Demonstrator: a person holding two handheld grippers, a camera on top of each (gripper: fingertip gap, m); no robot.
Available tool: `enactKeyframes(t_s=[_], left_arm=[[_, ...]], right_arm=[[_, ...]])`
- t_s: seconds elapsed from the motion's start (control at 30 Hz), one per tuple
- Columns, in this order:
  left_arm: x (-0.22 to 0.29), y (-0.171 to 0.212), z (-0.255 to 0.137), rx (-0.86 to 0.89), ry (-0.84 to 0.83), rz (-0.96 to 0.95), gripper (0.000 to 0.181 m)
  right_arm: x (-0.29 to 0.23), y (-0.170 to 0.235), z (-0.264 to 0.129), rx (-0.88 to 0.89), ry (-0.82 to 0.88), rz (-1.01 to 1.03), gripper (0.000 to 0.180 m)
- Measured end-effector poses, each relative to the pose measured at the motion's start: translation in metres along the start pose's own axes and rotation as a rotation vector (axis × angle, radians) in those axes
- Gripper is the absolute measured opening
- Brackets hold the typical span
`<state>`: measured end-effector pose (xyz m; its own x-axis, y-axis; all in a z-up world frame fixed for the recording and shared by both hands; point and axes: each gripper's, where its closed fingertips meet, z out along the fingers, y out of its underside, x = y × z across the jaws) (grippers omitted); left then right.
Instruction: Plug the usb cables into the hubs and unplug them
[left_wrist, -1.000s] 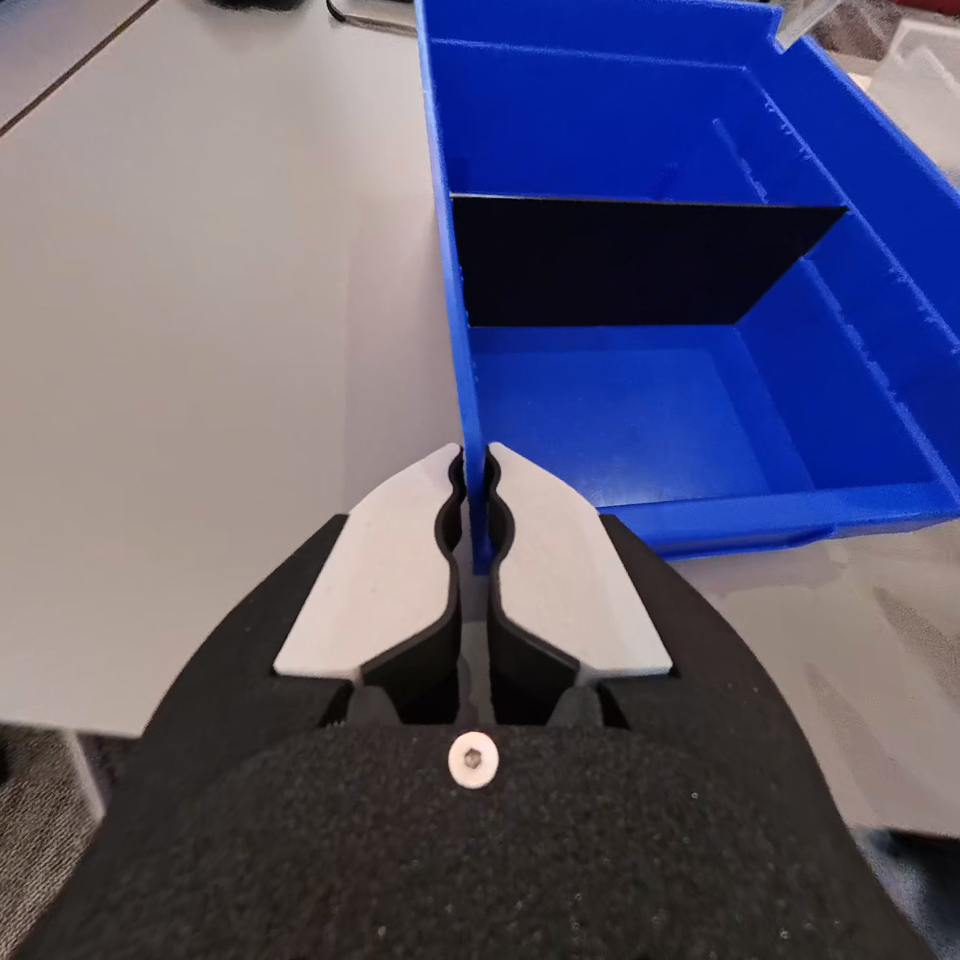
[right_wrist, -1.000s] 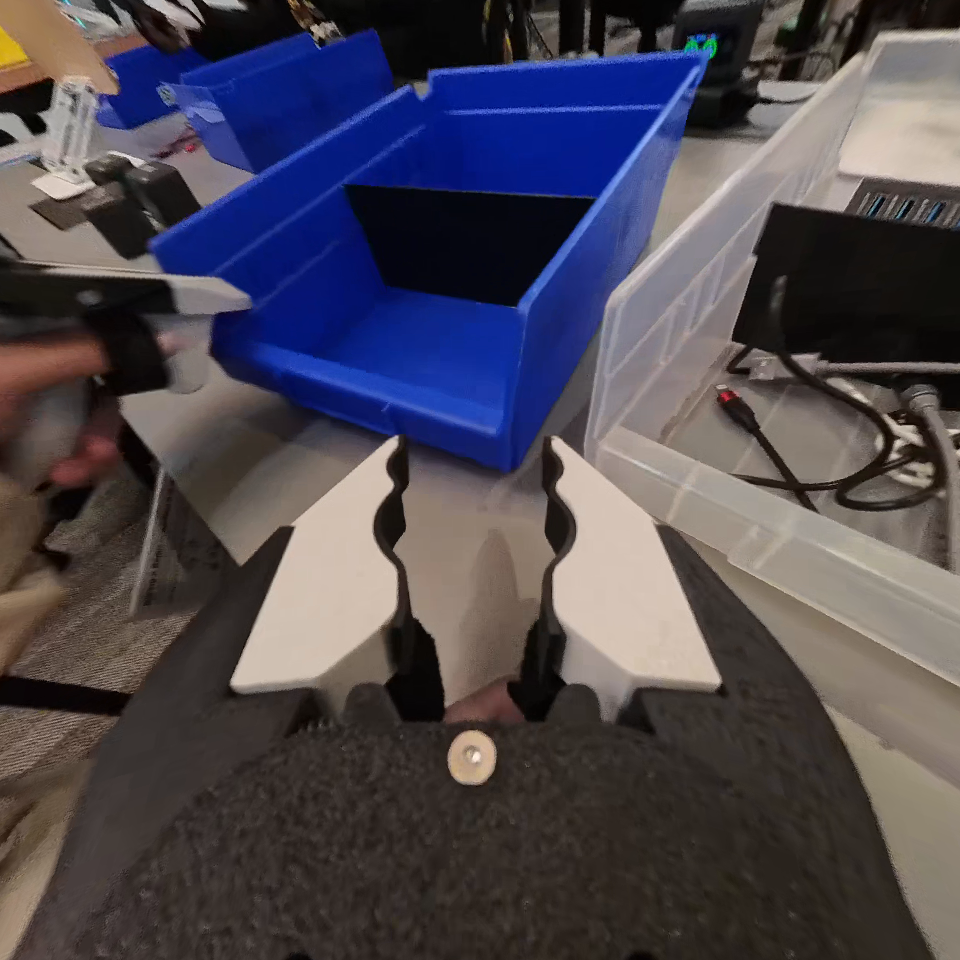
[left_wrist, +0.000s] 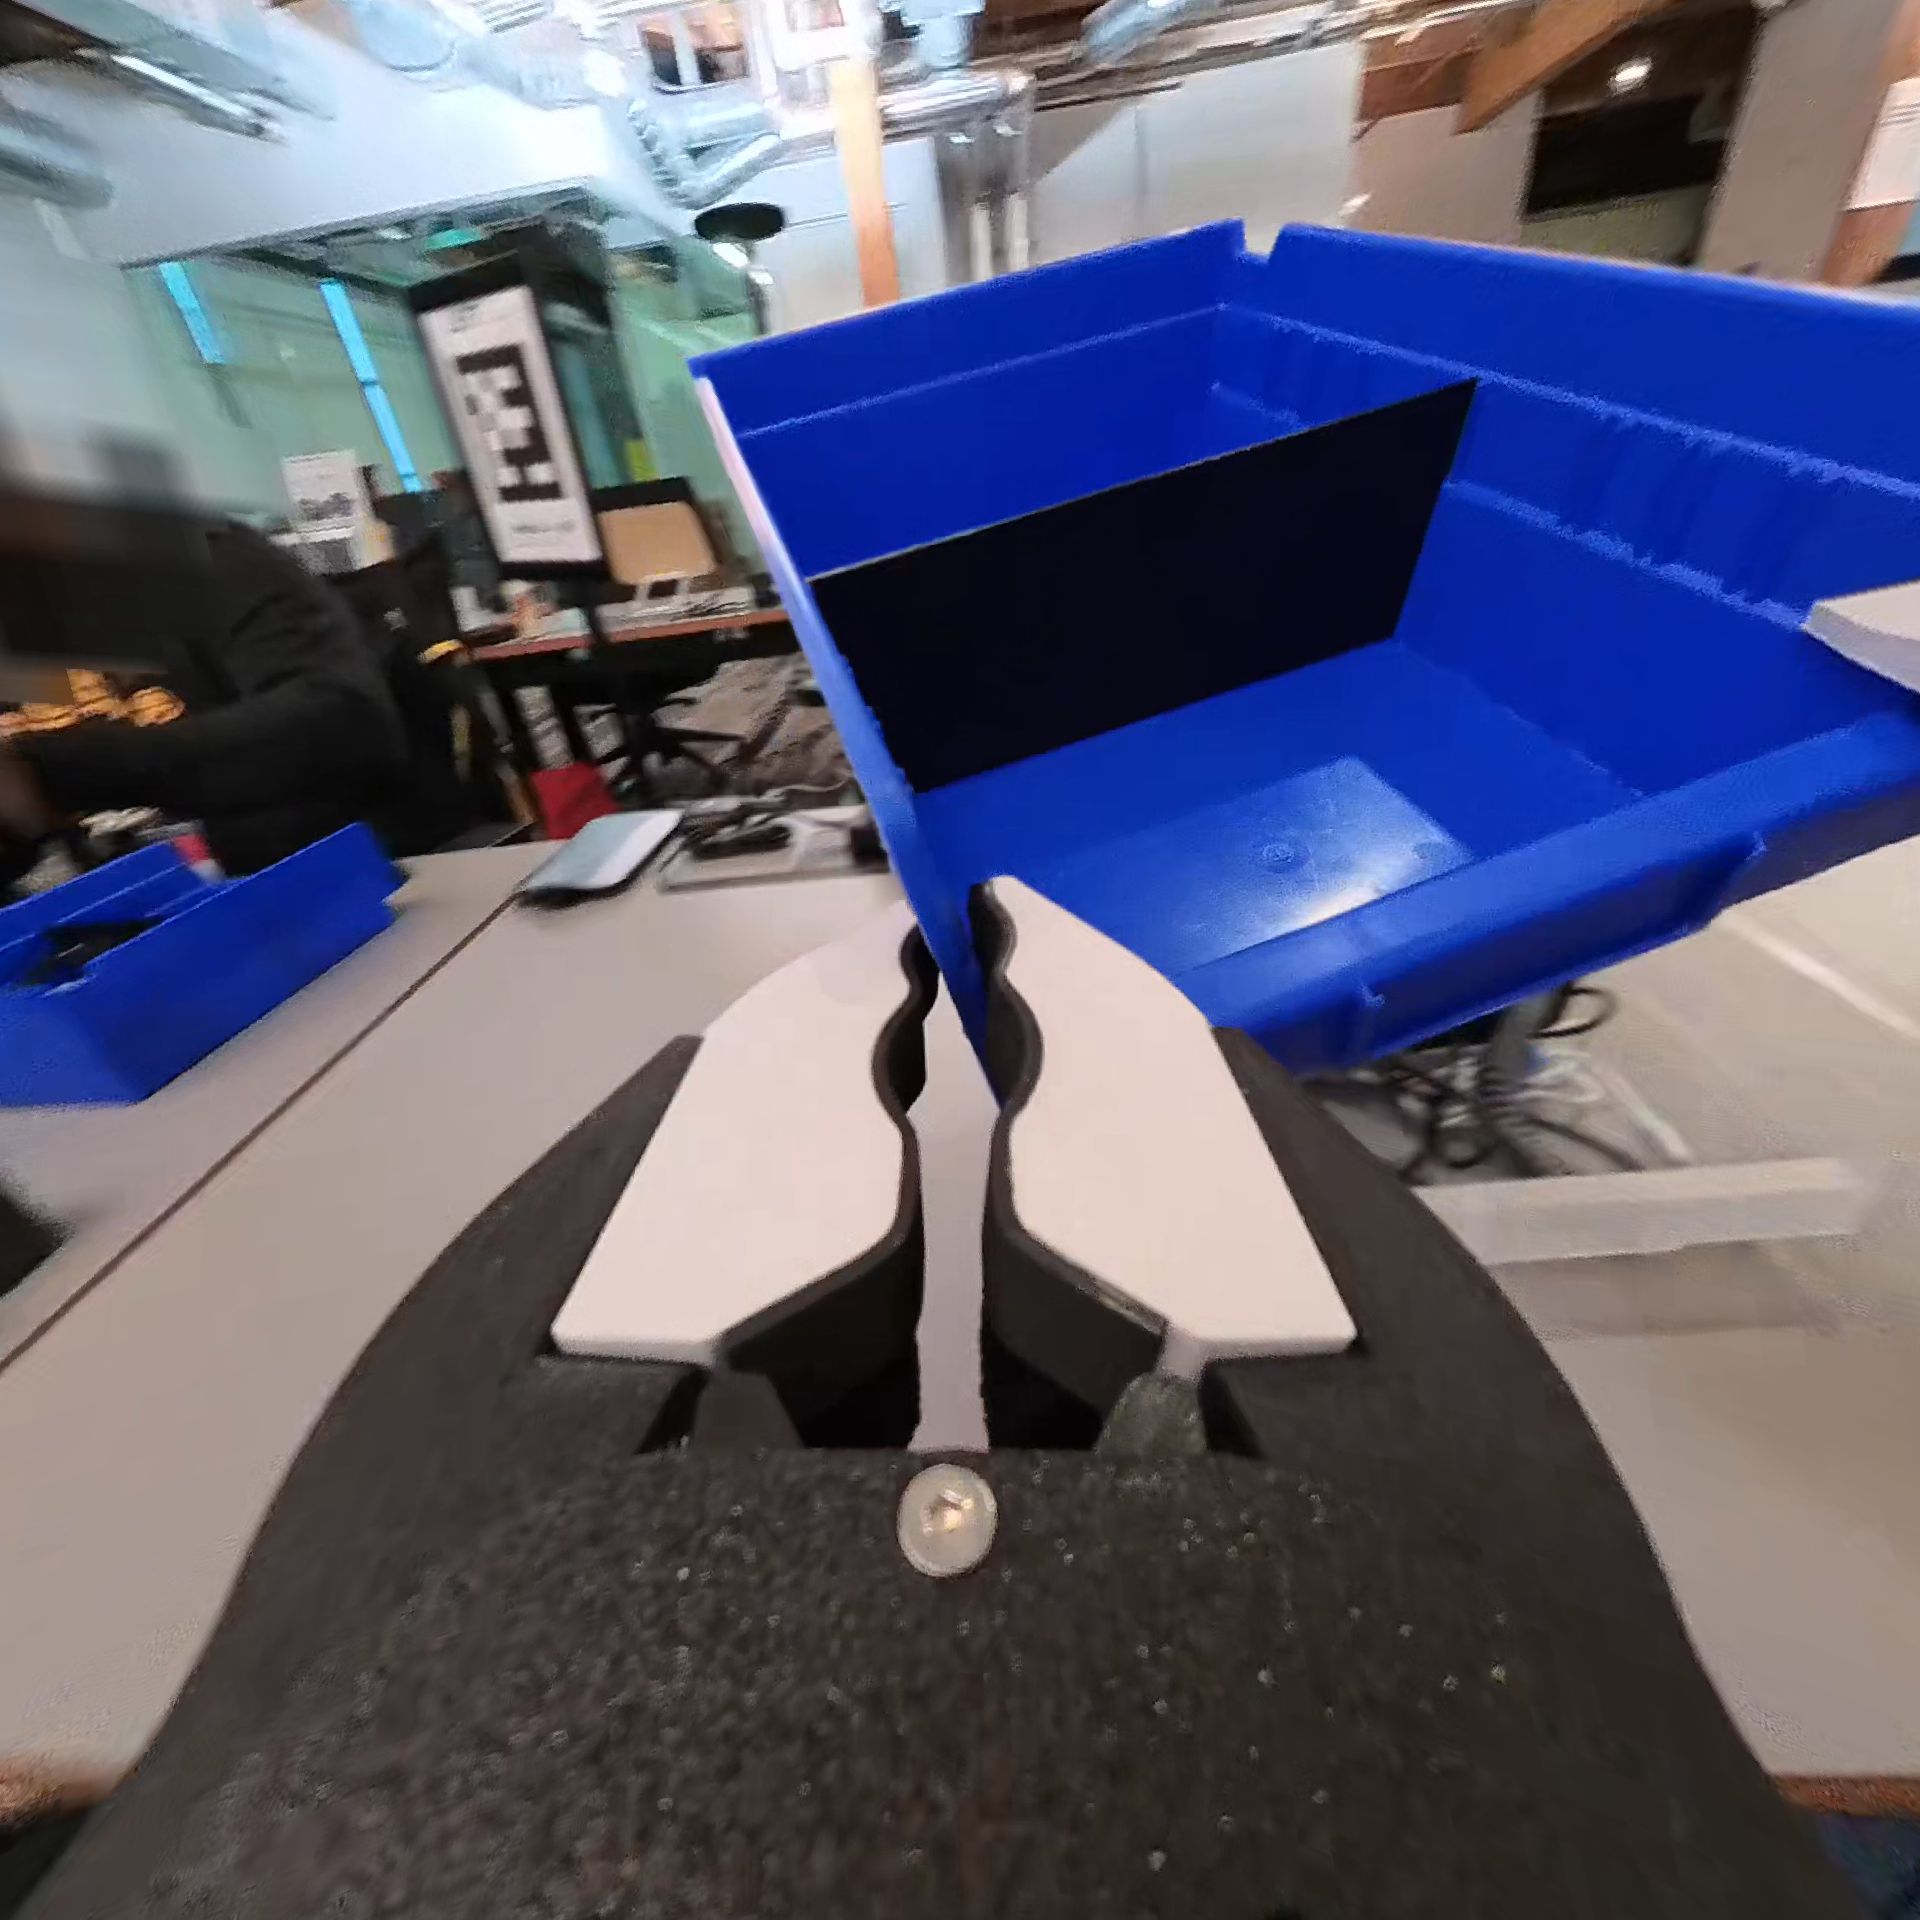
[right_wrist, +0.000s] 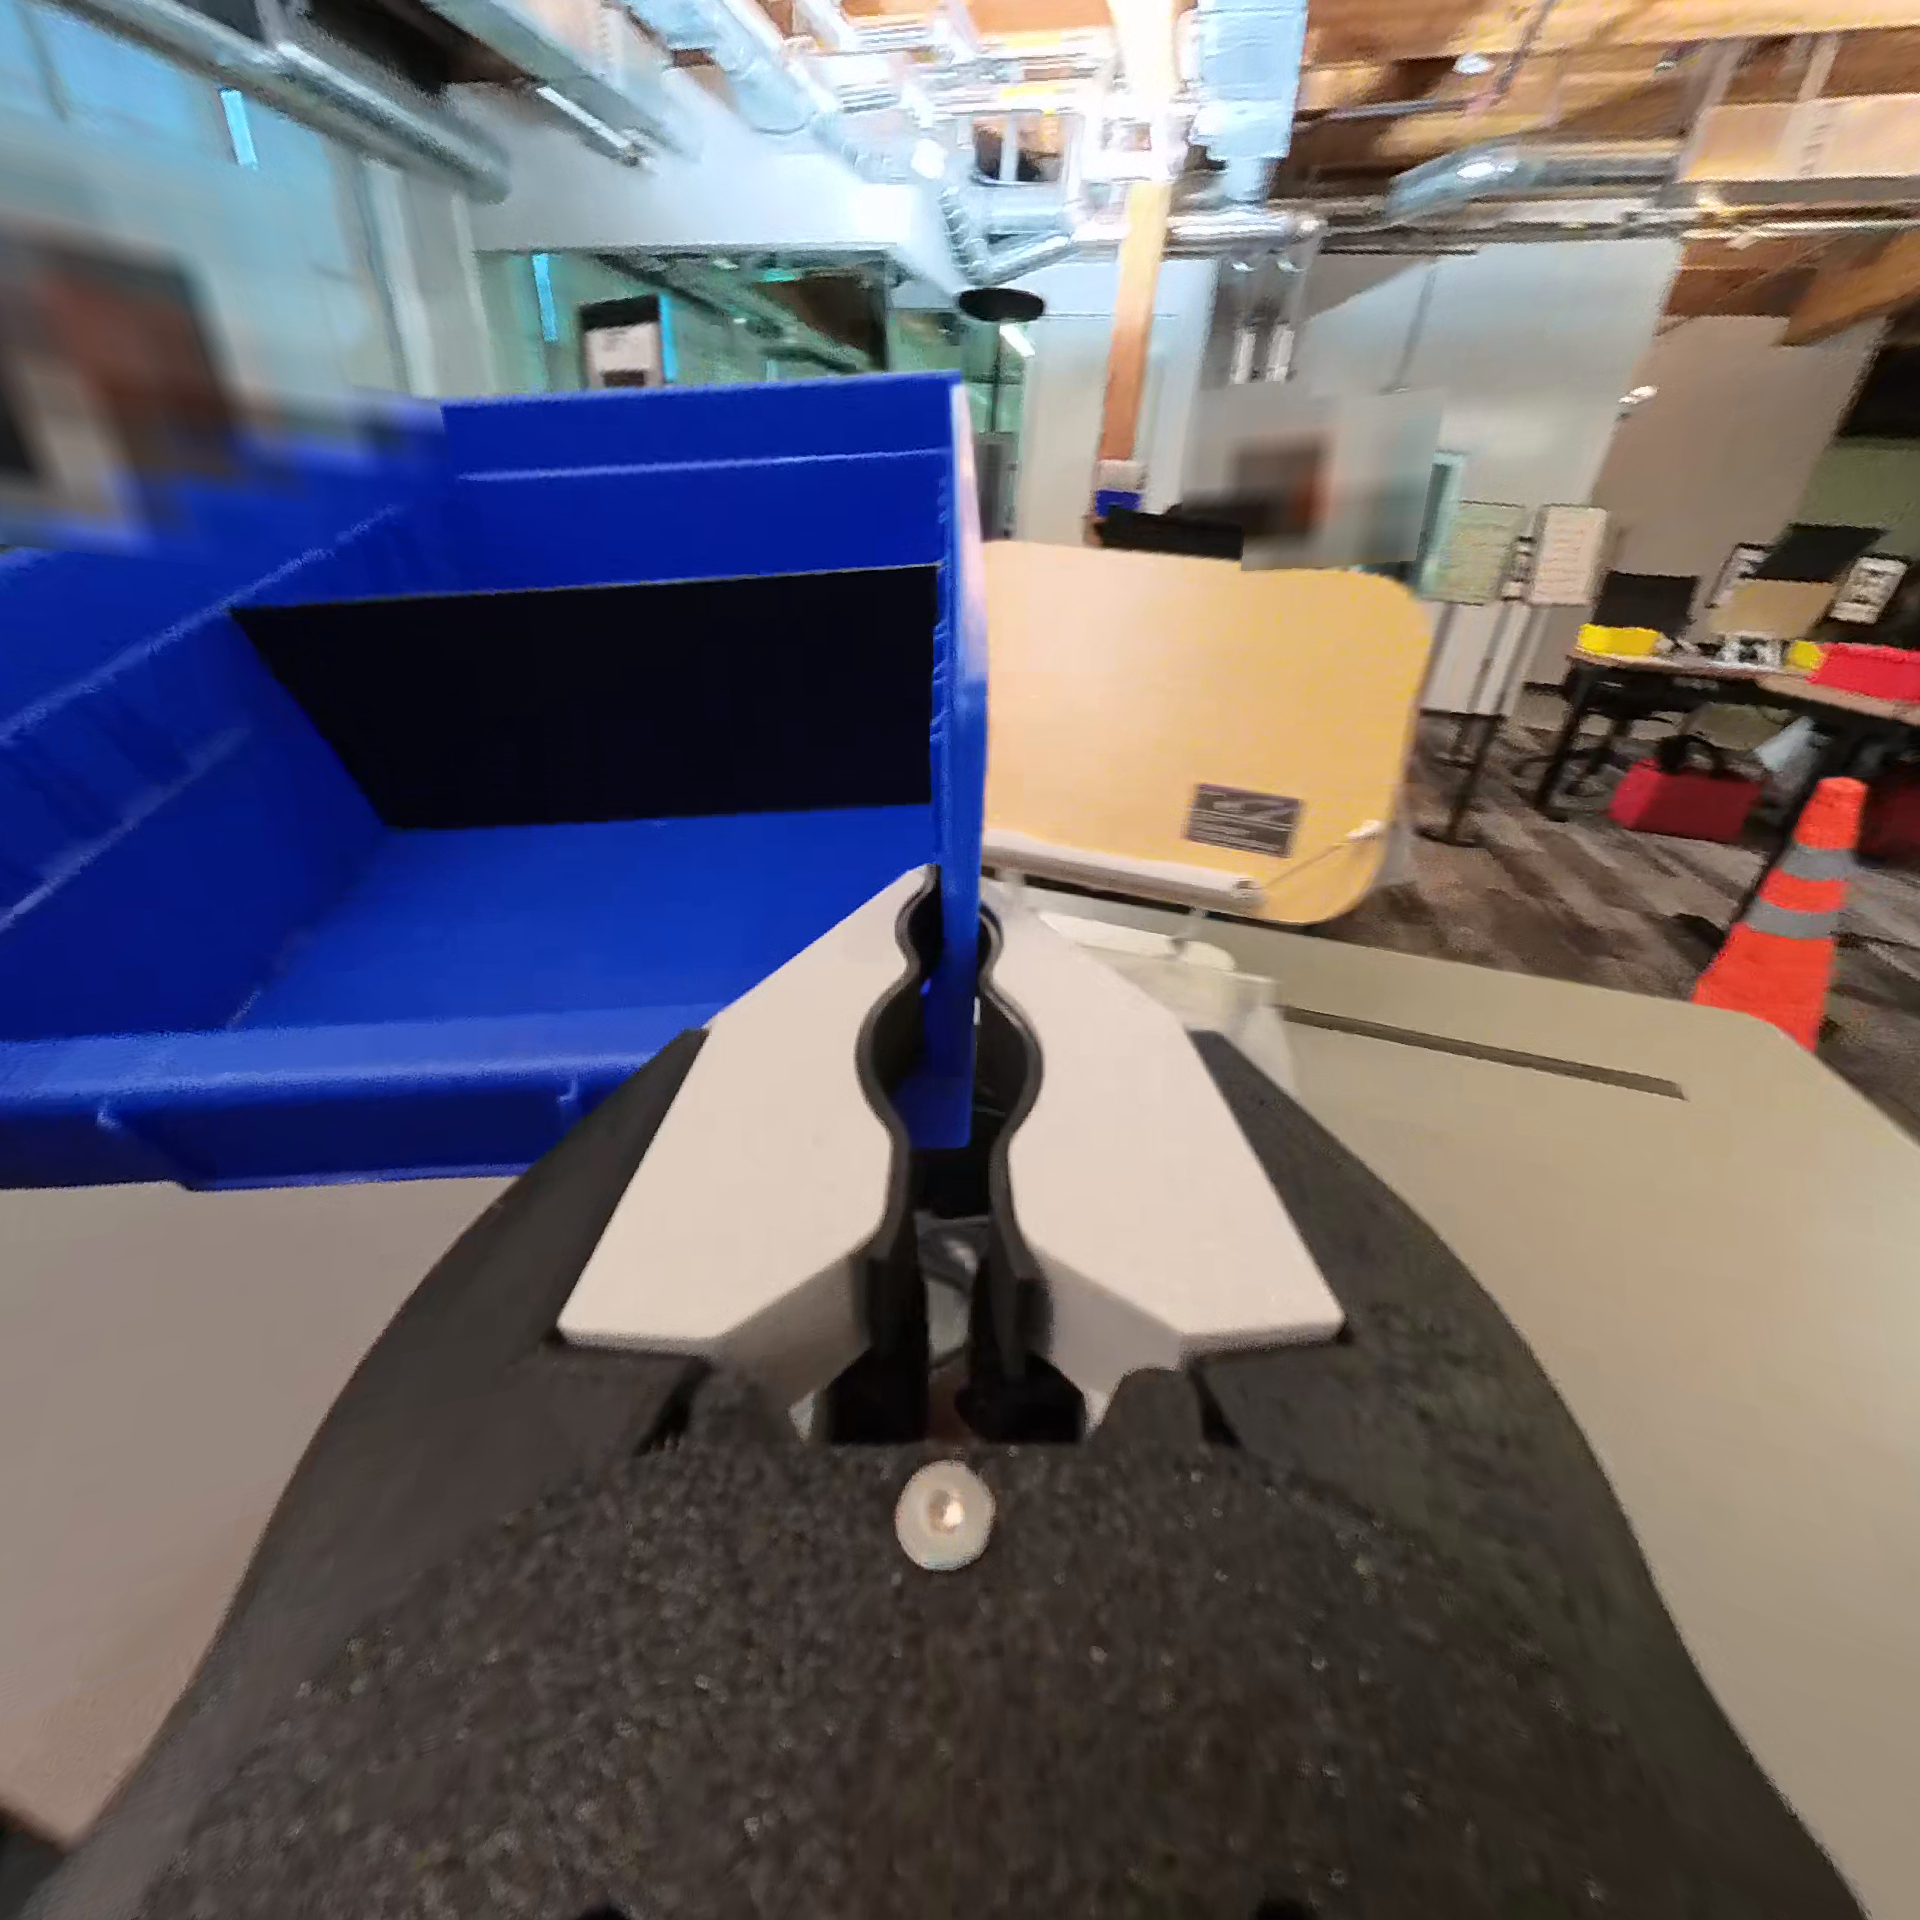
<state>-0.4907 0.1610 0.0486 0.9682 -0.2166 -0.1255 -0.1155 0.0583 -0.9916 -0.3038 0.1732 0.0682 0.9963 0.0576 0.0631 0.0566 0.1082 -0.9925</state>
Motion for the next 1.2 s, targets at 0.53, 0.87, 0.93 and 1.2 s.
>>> enactKeyframes(t_s=[0.53,0.87,0.93,1.2], left_arm=[[0.369,0.057,0.137,-0.242,0.391,0.093,0.007],[0.400,0.100,0.138,-0.285,0.400,0.097,0.007],[0.401,0.107,0.139,-0.279,0.393,0.118,0.008],[0.405,0.137,0.139,-0.372,0.389,0.120,0.007]], right_arm=[[0.370,0.130,-0.039,-0.325,0.396,0.069,0.001],[0.394,0.184,-0.043,-0.466,0.408,0.109,0.002],[0.395,0.190,-0.043,-0.498,0.410,0.092,0.003],[0.390,0.230,-0.051,-0.640,0.385,0.173,0.004]])
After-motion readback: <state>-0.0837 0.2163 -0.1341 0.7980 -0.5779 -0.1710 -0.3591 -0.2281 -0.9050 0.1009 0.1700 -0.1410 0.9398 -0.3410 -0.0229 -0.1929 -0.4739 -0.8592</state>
